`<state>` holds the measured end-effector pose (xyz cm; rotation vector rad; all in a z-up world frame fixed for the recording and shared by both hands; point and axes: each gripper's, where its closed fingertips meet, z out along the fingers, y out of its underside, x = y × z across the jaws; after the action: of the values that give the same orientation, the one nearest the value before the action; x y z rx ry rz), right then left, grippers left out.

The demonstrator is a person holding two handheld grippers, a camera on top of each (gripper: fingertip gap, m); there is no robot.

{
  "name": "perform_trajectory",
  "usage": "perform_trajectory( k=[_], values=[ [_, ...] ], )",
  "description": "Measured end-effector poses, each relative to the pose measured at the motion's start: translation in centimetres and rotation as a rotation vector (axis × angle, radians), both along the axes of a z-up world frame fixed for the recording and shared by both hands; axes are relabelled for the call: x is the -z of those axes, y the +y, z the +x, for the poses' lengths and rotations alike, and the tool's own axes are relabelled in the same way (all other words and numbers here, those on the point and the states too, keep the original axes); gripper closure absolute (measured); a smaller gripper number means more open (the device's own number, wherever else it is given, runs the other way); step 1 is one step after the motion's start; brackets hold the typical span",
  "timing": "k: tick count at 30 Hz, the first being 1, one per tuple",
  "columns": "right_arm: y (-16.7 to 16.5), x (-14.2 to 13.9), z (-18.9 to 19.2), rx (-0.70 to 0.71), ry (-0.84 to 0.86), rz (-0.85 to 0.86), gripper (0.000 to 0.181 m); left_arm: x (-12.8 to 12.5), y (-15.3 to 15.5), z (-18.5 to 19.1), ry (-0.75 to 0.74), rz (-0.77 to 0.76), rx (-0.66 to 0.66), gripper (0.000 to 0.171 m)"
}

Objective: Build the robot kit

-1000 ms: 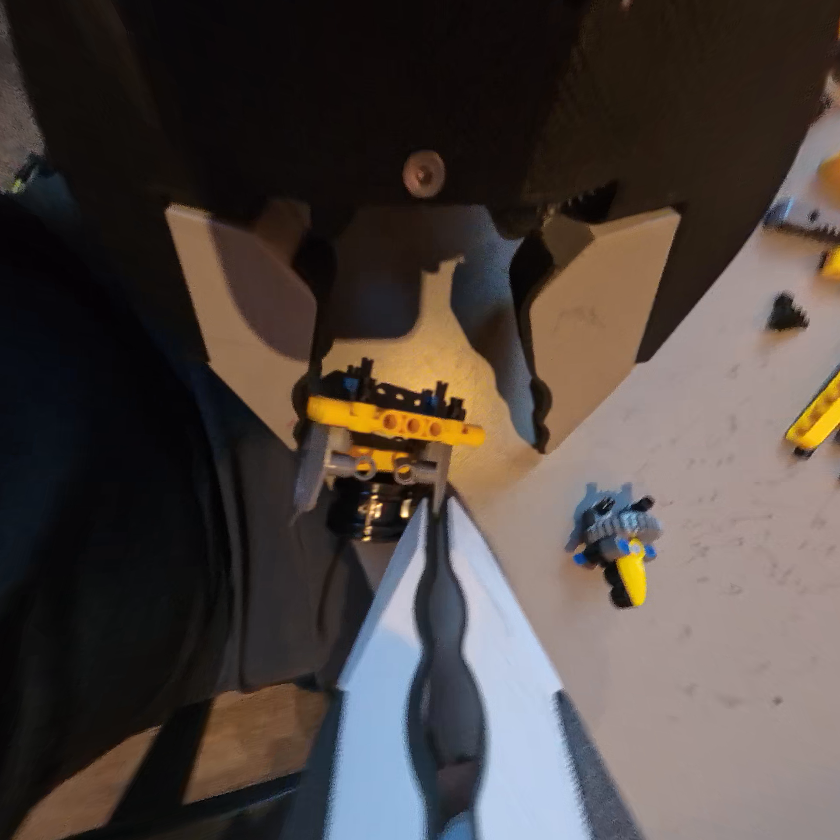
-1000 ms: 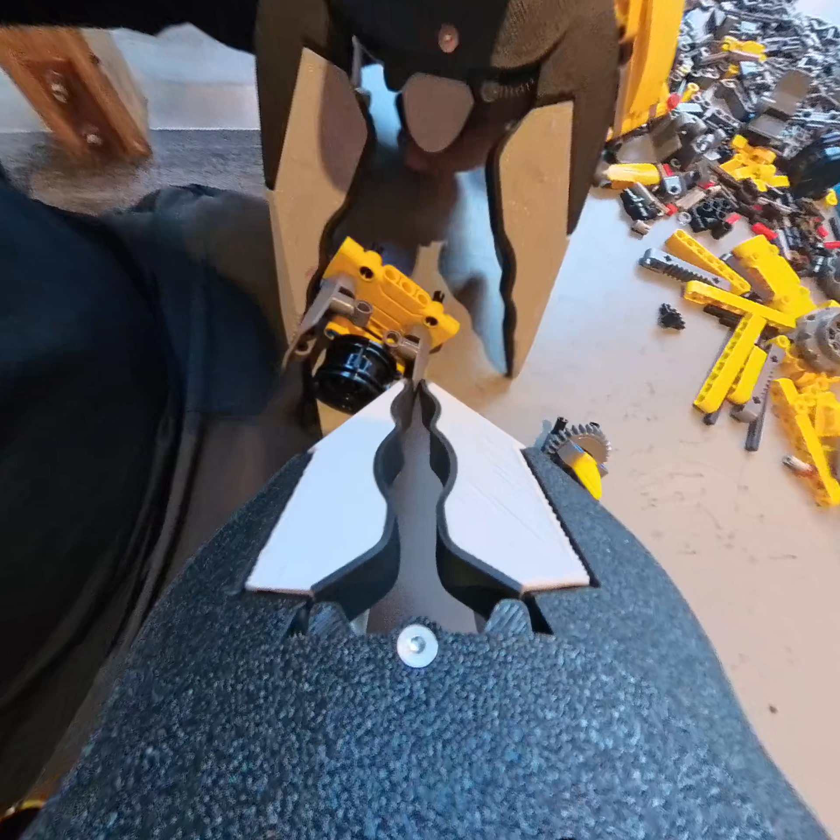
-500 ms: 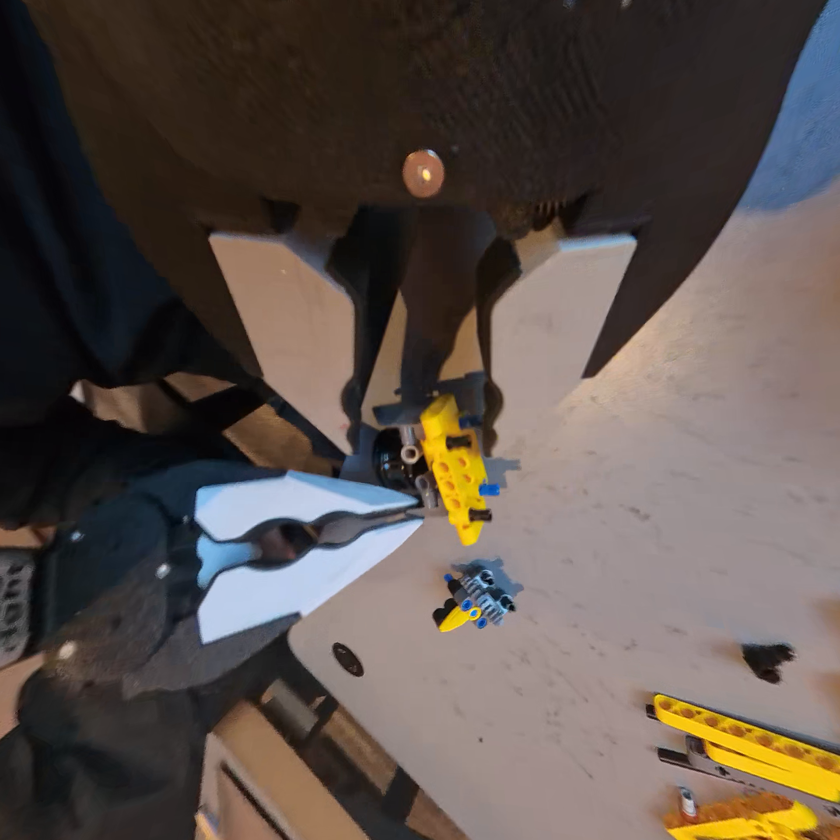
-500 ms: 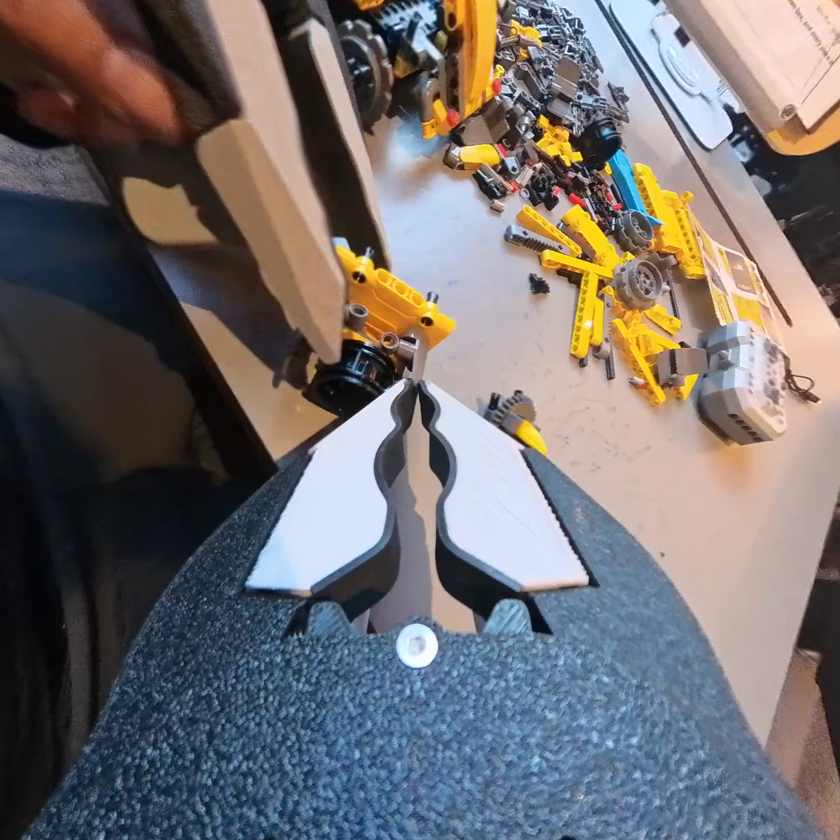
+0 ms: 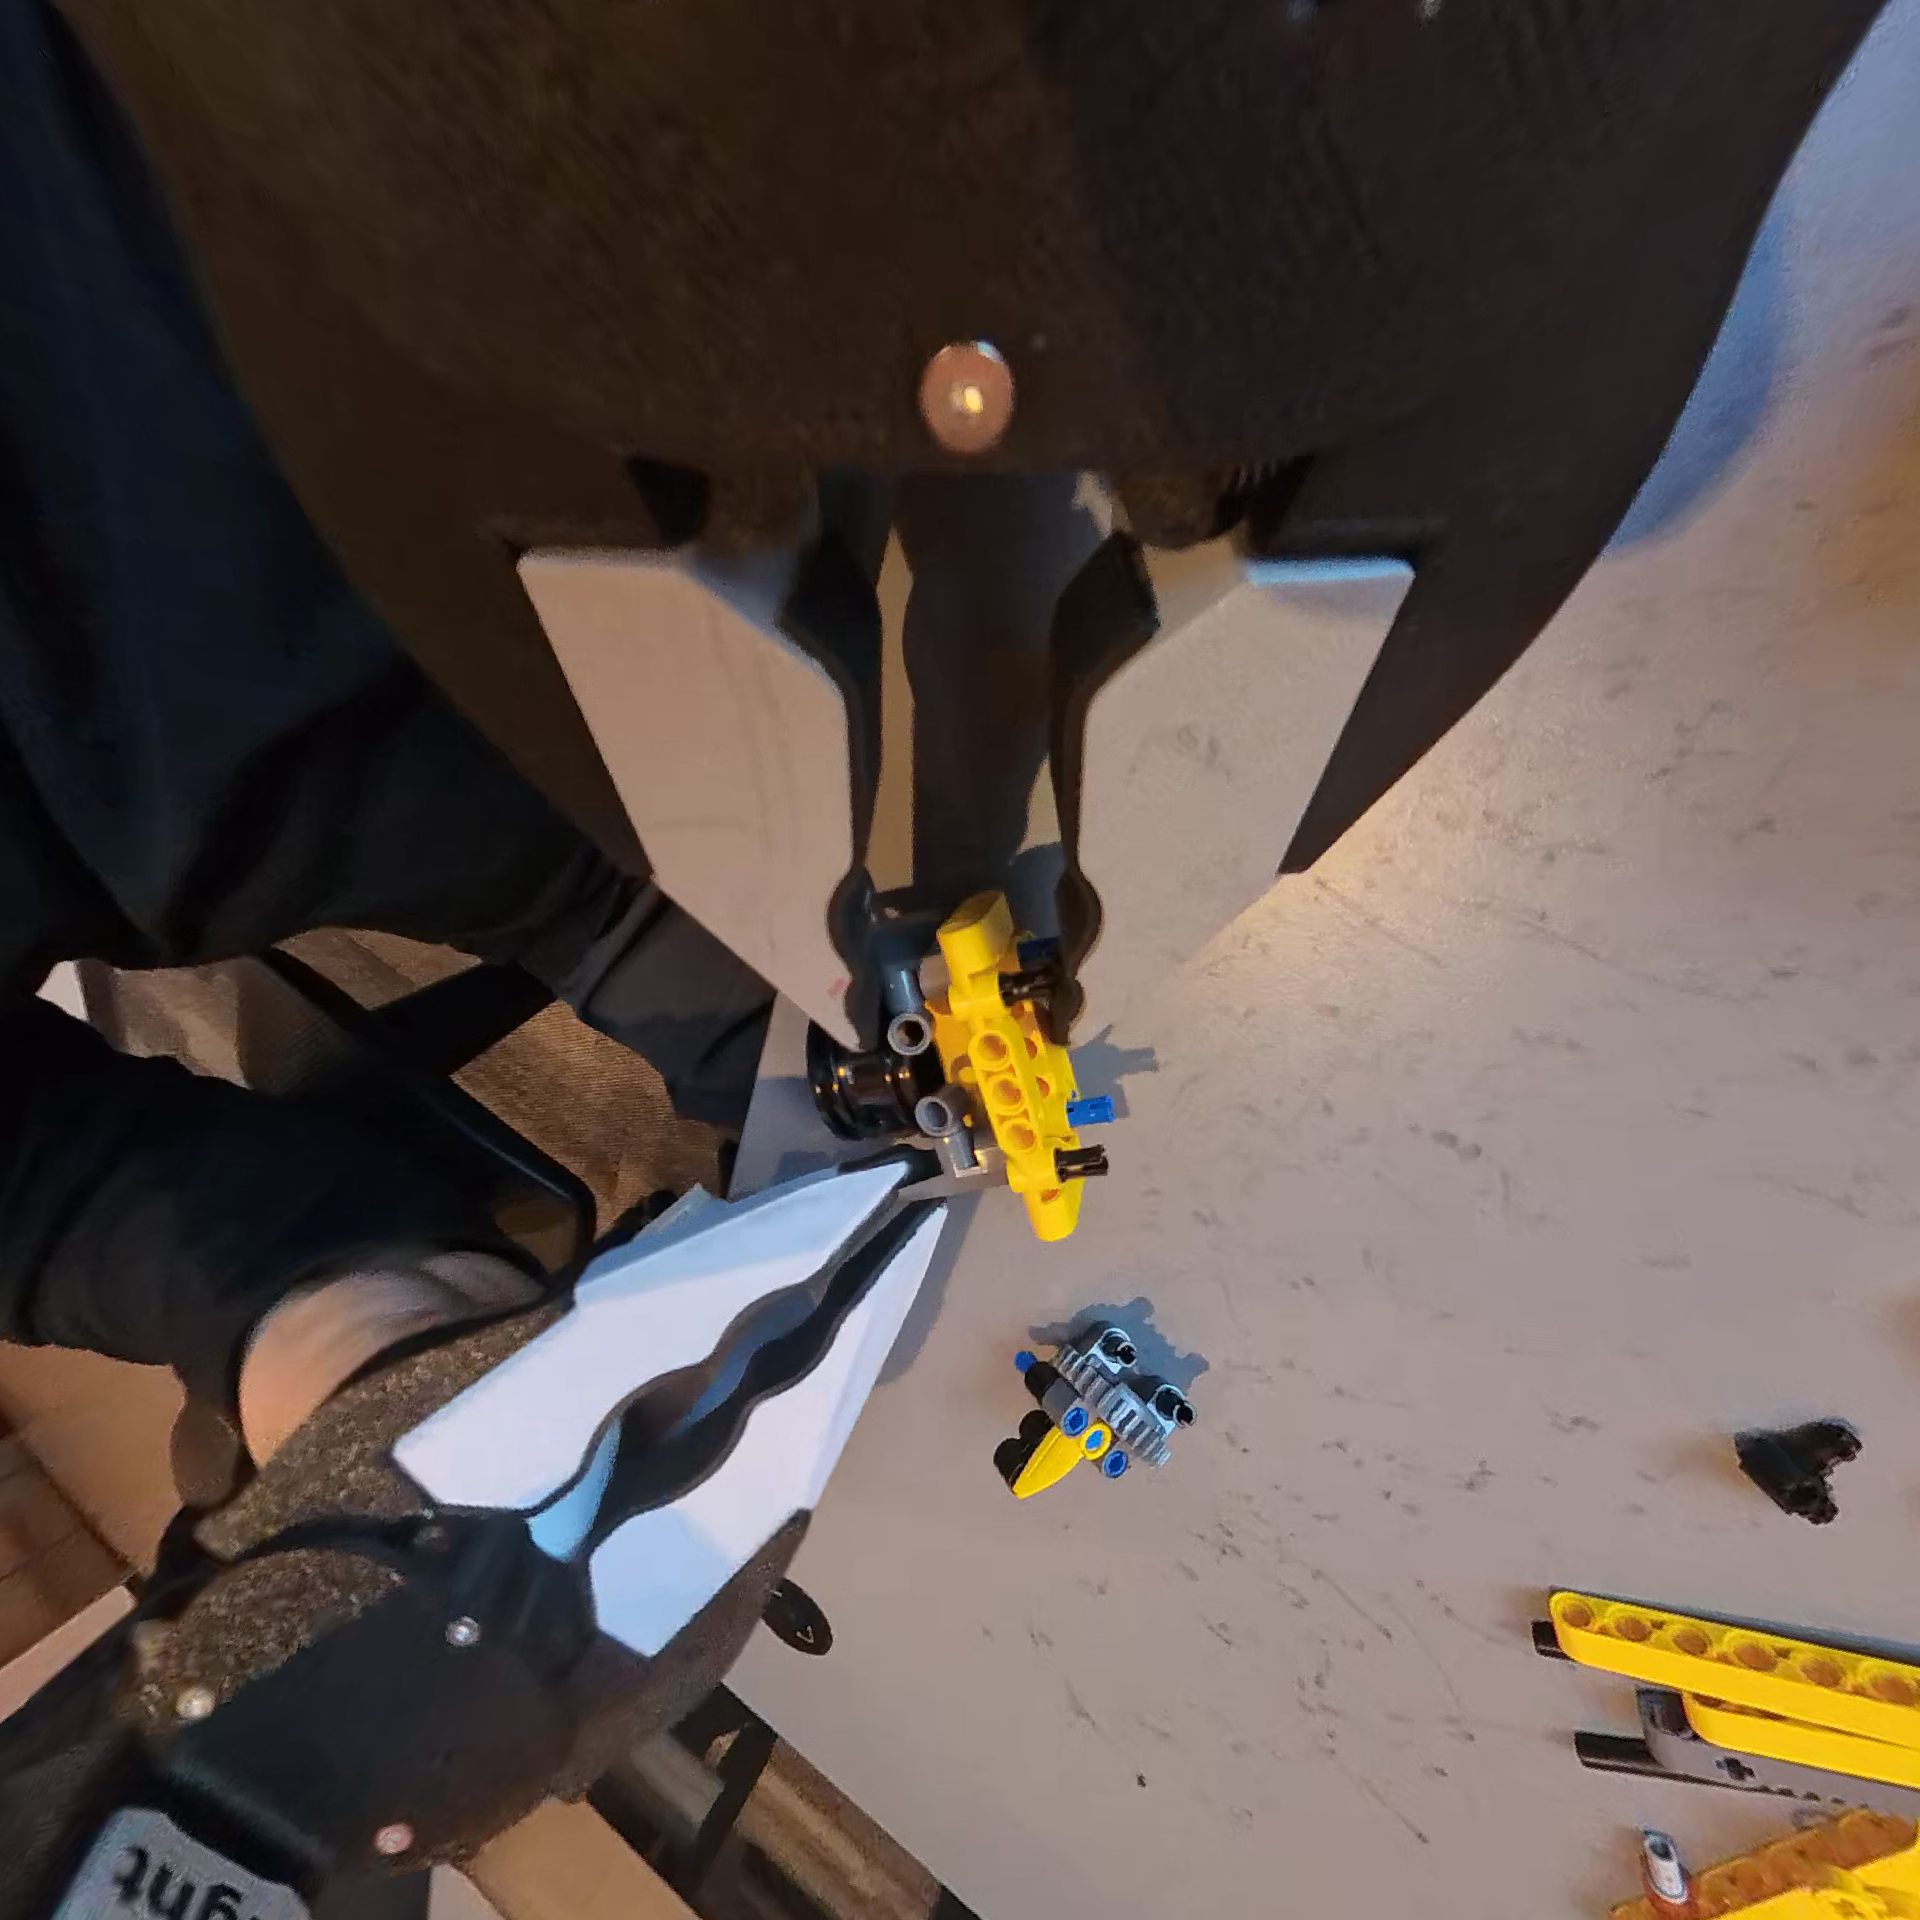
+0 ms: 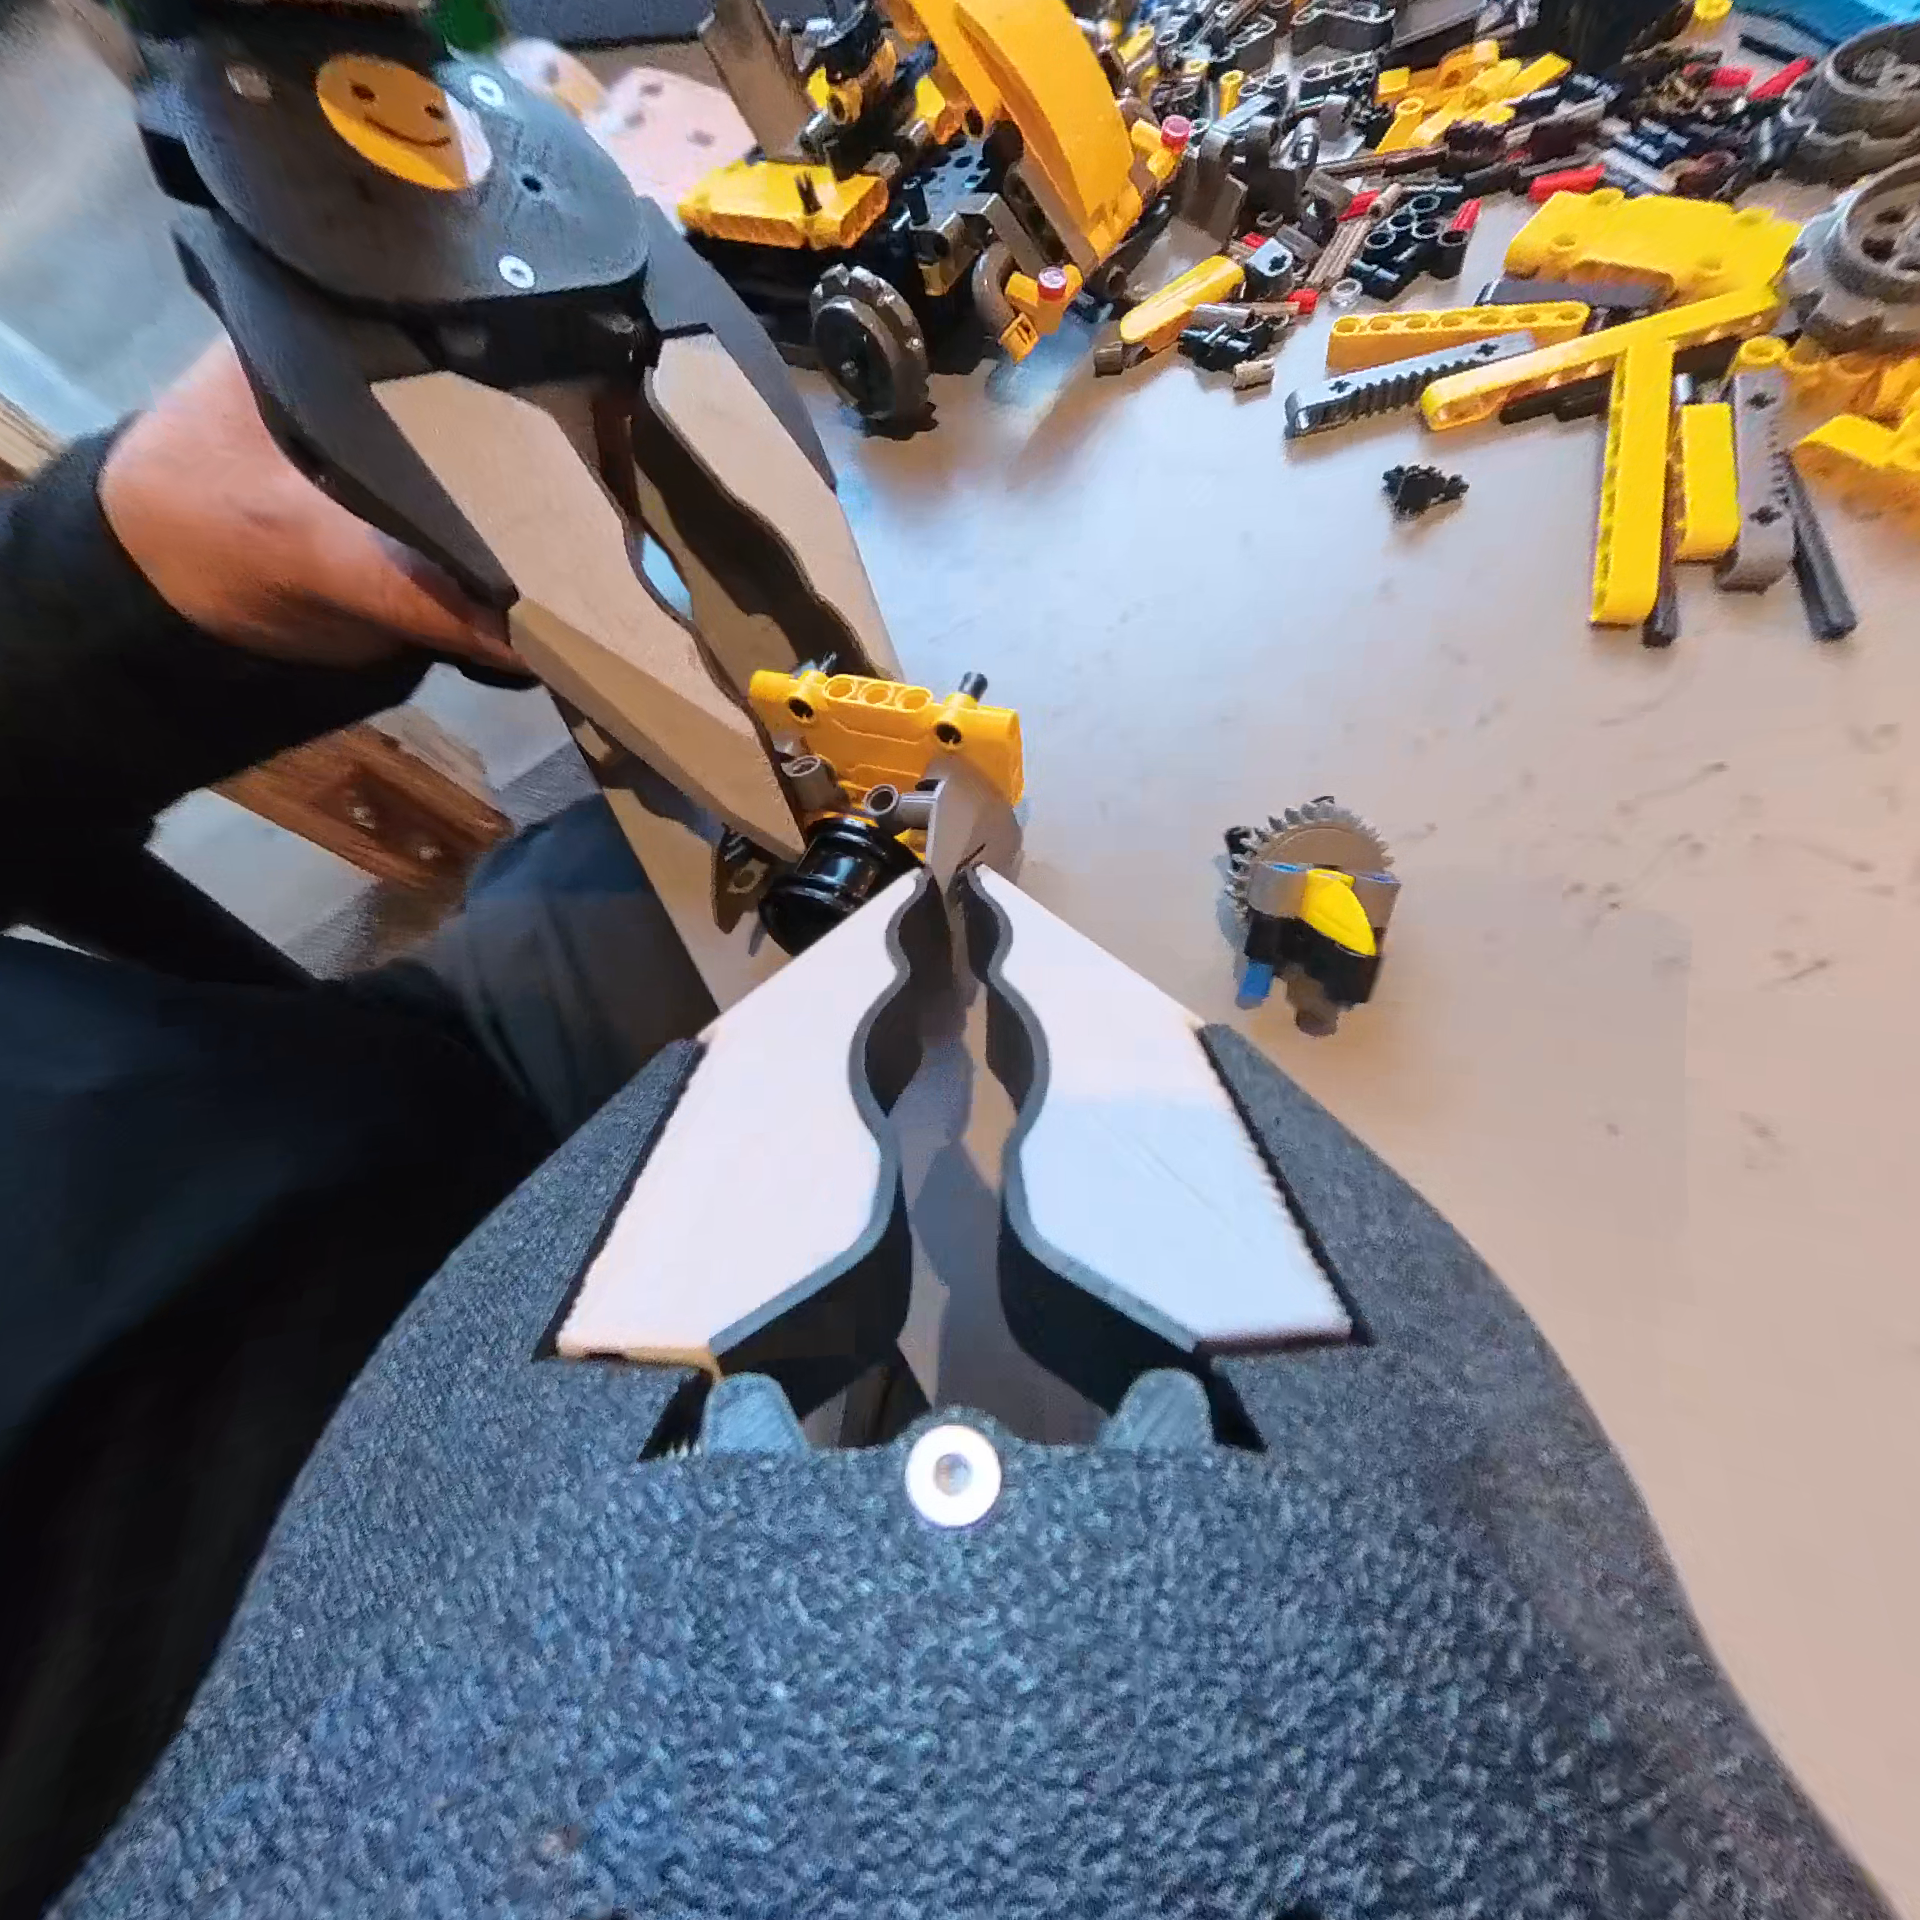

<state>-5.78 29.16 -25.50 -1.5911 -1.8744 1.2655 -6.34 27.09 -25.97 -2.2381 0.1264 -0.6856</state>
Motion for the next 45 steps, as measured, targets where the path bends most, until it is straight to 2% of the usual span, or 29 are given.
perform_trajectory(
  k=[5,6,10,13,14,16,19,22,24,26,28,30,32,35,38,40,43,44,45],
  values=[
    [0.0,-0.2,0.0,-0.001,-0.030,-0.245,0.175,0.1,0.1,-0.1,-0.004,-0.016,0.012,0.141],
    [0.0,-0.2,0.1,-0.004,-0.035,-0.251,0.175,0.1,0.1,-0.1,-0.011,-0.026,0.012,0.140],
    [0.0,-0.3,0.1,0.004,-0.024,-0.095,0.171,0.0,0.1,-0.2,0.018,-0.033,0.009,0.141],
    [0.7,-0.8,-0.1,0.058,-0.015,-0.059,0.144,-0.3,0.0,-0.7,0.121,-0.008,-0.010,0.141],
    [0.7,-0.9,-0.1,0.067,-0.013,-0.058,0.143,-0.4,0.0,-0.4,0.129,-0.004,-0.004,0.141],
    [0.6,-1.1,-0.3,0.070,-0.008,-0.039,0.144,-0.1,0.1,0.1,0.141,-0.010,0.004,0.141],
    [0.3,-0.9,-0.6,0.079,-0.006,0.088,0.157,0.2,0.7,-0.2,0.168,0.002,-0.042,0.140],
    [0.1,-0.9,-0.9,0.088,-0.004,0.178,0.154,0.3,0.6,-0.2,0.181,0.015,-0.064,0.140],
    [-0.1,-1.0,-1.0,0.079,-0.007,0.172,0.153,0.3,0.6,-0.1,0.169,0.014,-0.073,0.140],
    [-0.1,-0.8,-1.2,0.064,-0.007,0.178,0.162,0.2,0.6,0.1,0.134,0.010,-0.084,0.138],
    [-0.2,-0.7,-1.3,0.052,-0.005,0.169,0.163,-0.3,0.1,0.3,0.122,0.034,-0.060,0.133],
    [-0.4,-0.6,-1.3,0.034,-0.001,0.148,0.165,-0.8,-0.5,-0.1,0.146,0.061,-0.045,0.137],
    [-0.2,-0.5,-1.3,0.031,0.005,0.145,0.176,-1.1,-1.0,-0.6,0.150,0.076,-0.044,0.136],
    [-0.1,-0.4,-1.5,0.045,0.009,0.110,0.175,-0.7,-1.5,0.0,0.105,0.057,-0.027,0.117],
    [-0.2,-0.1,-1.5,0.041,-0.004,0.090,0.170,0.8,-1.4,0.1,0.172,0.027,-0.042,0.117],
    [-0.1,0.0,-1.6,0.052,-0.003,0.071,0.169,1.0,-1.1,0.0,0.229,0.024,-0.048,0.111],
    [0.2,-0.1,-1.6,0.067,-0.004,0.074,0.165,1.1,-0.9,0.4,0.259,0.023,-0.039,0.123],
    [0.5,-0.3,-1.5,0.076,0.003,0.093,0.160,1.2,-1.1,0.6,0.268,0.024,-0.018,0.143],
    [0.8,-0.6,-1.5,0.080,0.014,0.105,0.156,1.1,-1.0,0.7,0.276,0.036,-0.015,0.150]
  ],
)
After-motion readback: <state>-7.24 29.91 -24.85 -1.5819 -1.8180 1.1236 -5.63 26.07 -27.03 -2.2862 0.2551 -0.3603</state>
